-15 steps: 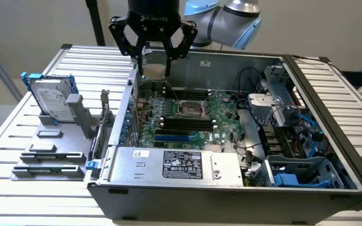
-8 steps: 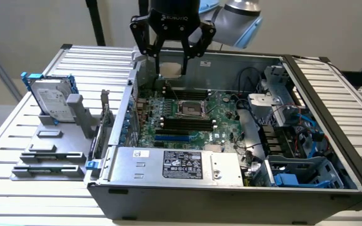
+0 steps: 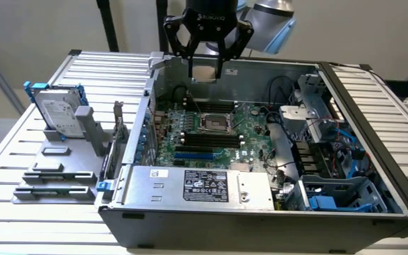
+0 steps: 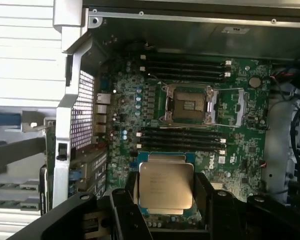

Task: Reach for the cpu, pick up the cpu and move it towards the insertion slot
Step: 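Pick up the cpu and move it towards the insertion slot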

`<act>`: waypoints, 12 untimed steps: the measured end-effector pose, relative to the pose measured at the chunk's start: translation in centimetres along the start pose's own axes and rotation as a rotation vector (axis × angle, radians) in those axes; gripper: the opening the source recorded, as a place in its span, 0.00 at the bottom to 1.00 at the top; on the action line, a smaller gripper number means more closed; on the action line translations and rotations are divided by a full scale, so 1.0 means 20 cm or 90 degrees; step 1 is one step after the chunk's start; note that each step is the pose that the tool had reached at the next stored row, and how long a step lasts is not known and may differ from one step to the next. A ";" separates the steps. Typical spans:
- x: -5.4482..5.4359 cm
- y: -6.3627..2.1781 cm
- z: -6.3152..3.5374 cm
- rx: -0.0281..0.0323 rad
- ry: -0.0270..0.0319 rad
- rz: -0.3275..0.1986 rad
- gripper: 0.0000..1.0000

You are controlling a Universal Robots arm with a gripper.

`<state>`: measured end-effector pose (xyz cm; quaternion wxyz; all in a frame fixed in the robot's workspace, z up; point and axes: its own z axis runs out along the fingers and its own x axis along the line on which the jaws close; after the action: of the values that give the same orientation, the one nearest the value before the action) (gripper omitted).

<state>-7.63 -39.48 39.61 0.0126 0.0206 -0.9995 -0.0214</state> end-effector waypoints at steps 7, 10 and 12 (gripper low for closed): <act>-0.08 0.119 0.054 0.0039 0.0002 0.000 0.55; -0.11 0.148 0.076 0.0044 0.0002 0.000 0.55; -0.14 0.163 0.090 0.0045 0.0002 0.001 0.55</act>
<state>-5.07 -36.04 37.89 0.0127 0.0202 -0.9996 -0.0178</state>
